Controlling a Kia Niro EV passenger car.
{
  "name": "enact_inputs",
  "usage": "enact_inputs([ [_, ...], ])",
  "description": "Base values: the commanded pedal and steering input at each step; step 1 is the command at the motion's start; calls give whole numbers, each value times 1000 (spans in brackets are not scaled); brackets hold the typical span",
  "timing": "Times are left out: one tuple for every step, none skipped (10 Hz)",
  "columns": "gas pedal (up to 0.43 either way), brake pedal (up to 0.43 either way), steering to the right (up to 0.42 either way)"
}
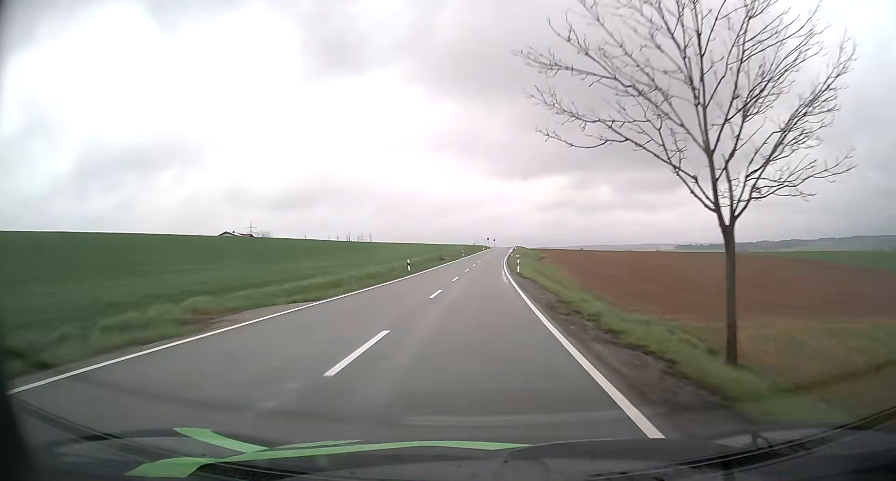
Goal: Follow the waypoints while adhering to traffic rules and regulations
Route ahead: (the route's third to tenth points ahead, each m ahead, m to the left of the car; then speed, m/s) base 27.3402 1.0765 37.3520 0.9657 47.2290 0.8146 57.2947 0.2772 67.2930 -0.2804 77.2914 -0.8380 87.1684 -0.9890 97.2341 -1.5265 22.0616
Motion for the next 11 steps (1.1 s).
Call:
enact_inputs([
  [157,0,1],
  [157,0,1],
  [157,0,1],
  [150,0,1],
  [118,0,1],
  [110,0,1],
  [110,0,1],
  [110,0,1],
  [130,0,2],
  [157,0,3],
  [177,0,4],
])
